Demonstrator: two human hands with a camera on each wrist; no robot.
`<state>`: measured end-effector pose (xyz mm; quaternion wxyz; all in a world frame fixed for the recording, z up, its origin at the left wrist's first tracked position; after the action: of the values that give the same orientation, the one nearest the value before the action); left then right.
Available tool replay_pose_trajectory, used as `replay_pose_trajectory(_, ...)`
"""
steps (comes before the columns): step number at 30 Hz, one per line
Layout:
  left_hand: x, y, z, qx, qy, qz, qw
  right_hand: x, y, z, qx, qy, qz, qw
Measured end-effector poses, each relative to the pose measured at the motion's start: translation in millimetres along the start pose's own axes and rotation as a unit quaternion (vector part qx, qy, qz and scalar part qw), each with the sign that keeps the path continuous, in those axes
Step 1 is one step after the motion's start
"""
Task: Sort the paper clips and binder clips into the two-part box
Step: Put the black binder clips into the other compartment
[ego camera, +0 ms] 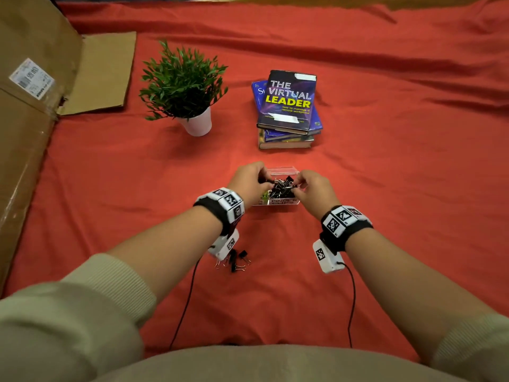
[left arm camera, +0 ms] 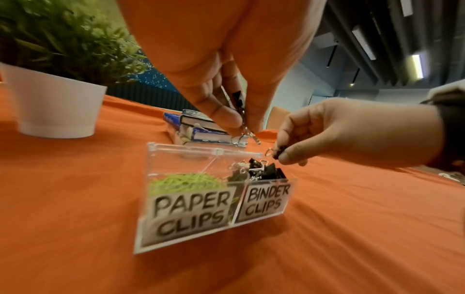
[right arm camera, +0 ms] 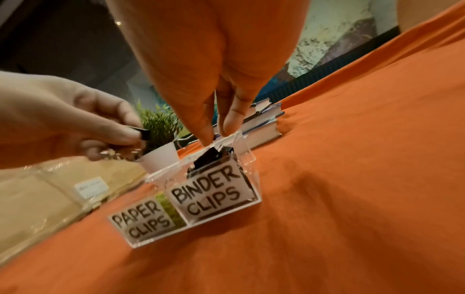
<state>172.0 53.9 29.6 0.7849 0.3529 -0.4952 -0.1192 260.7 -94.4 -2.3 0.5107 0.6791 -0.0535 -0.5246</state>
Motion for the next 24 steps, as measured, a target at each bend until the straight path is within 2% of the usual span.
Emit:
replay_pose_trajectory(5, 14.5, -21.1, -27.0, 0.022, 0.009, 0.001, 1.0, 11.0, 16.9, -2.7, 0.033, -0.048, -0.046, 0.997)
replay_pose_trajectory(7, 14.3, -30.3, -28.8, 0.001, -0.014, -0.063, 0.998, 11.5, 22.5, -5.1, 0.034, -0.045, -0.038, 0.998)
replay_pose_trajectory(10, 11.9, -41.3, -23.4, -0.02, -0.086, -0.169, 0.982, 10.3, 25.9, -11.3, 0.026, -0.038, -0.016, 0.999)
replay_pose_trajectory(13, 7.0, -44.6, -15.9, 0.0, -0.124, -0.205, 0.971, 4.2, 21.6, -18.4, 0.008, -0.015, 0.019, 1.0)
replay_pose_trajectory(16, 3.3, -54.3, -10.4, -0.025, -0.153, -0.269, 0.95, -4.8, 11.6, -24.1, -0.01, 0.017, 0.055, 0.998)
replay_pose_trajectory(19, 1.5, -59.0, -6.4, -0.032, -0.168, -0.324, 0.931, -7.0, -3.8, -25.8, -0.076, 0.035, 0.117, 0.99)
replay_pose_trajectory(20, 1.2, -58.0, -5.7, -0.026, -0.168, -0.32, 0.932, -5.8, -5.7, -25.6, -0.083, 0.033, 0.128, 0.988)
replay_pose_trajectory(24, -3.1, -41.6, 0.4, 0.015, -0.138, -0.233, 0.962, -8.7, -3.2, -22.0, -0.036, 0.044, 0.108, 0.993)
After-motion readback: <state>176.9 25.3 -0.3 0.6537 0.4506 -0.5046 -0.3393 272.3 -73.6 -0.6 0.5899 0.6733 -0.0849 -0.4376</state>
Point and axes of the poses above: each hand's wrist, its own z-axis away from the middle knuckle, its own y-axis out of the back of the hand, x = y × z, the point moved 5 cm from there along -z, towards the middle knuckle, and after that the axes turned 3 degrees about y, right-handed, at the moved point
